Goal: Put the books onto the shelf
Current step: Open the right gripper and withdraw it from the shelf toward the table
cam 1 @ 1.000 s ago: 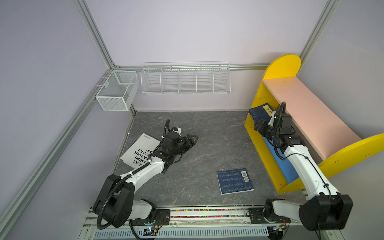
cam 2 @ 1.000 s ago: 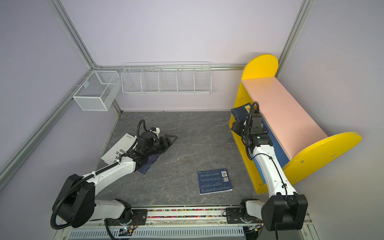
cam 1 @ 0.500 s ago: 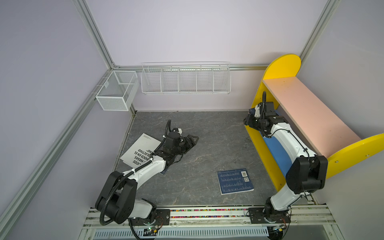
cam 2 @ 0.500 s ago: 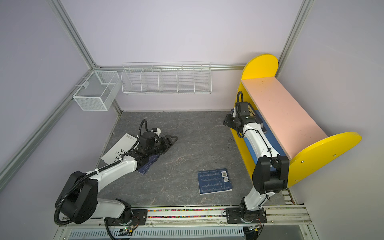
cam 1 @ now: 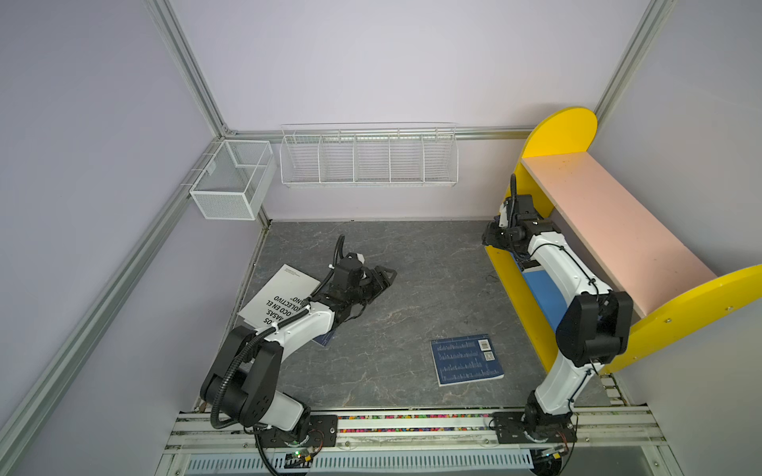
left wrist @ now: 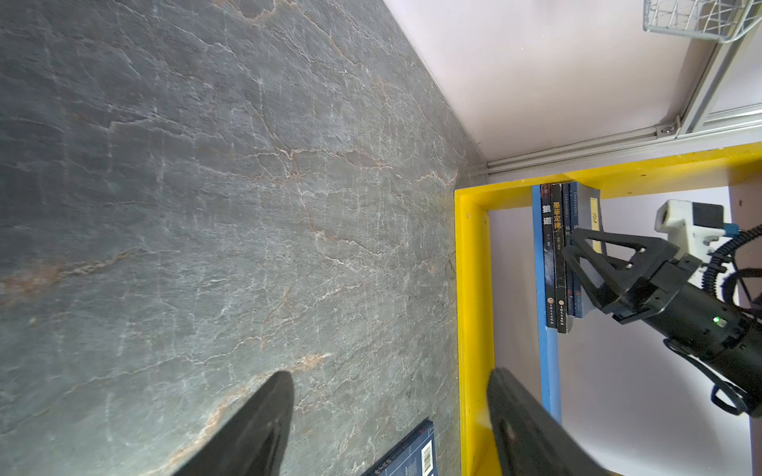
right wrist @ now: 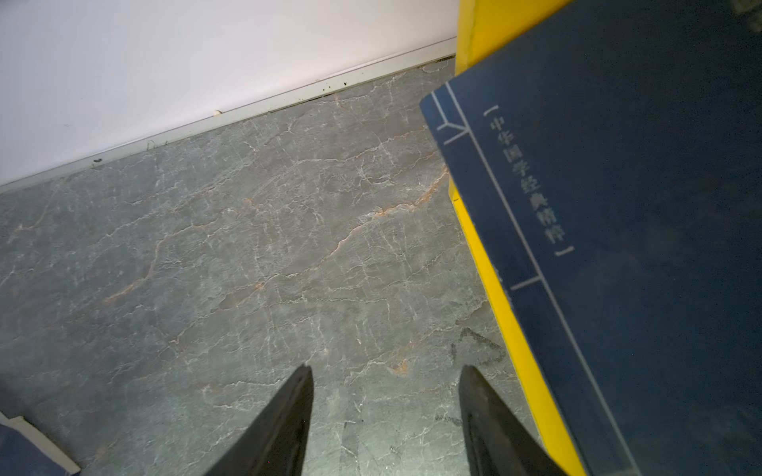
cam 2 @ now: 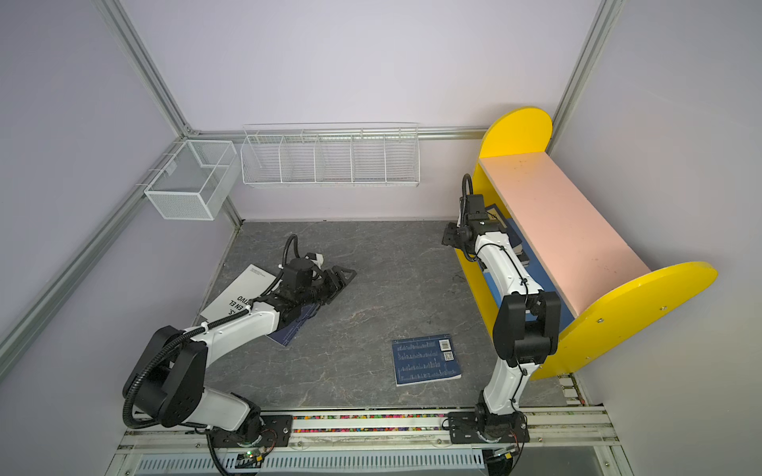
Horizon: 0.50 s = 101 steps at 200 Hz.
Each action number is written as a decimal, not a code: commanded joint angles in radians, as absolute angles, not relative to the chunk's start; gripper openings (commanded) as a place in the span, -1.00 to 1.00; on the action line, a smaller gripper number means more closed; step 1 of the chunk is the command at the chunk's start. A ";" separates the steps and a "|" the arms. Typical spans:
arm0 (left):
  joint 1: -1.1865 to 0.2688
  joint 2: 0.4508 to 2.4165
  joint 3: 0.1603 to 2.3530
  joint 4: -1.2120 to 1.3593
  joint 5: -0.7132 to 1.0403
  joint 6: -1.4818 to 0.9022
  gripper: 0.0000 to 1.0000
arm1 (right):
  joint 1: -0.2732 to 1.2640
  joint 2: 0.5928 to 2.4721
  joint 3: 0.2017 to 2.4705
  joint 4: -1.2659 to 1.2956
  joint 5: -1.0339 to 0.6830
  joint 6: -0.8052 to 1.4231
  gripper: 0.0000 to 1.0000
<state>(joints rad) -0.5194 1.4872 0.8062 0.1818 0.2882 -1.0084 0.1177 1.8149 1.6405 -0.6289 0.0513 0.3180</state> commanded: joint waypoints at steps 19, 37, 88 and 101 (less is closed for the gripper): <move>-0.525 1.505 0.841 0.192 0.296 -1.006 0.49 | 0.114 1.830 1.666 -0.660 0.088 0.279 0.20; -0.525 1.506 0.841 0.190 0.297 -1.006 0.49 | 0.110 1.838 1.680 -0.672 0.089 0.275 0.20; -0.525 1.503 0.838 0.192 0.296 -1.010 0.49 | 0.090 1.864 1.703 -0.680 0.084 0.271 0.19; -0.525 1.503 0.837 0.191 0.296 -1.010 0.49 | 0.087 1.865 1.703 -0.677 0.077 0.271 0.19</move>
<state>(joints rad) -0.5194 1.4929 0.8120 0.1825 0.2890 -1.0088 0.0978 1.8435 1.6848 -0.6647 0.0784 0.2905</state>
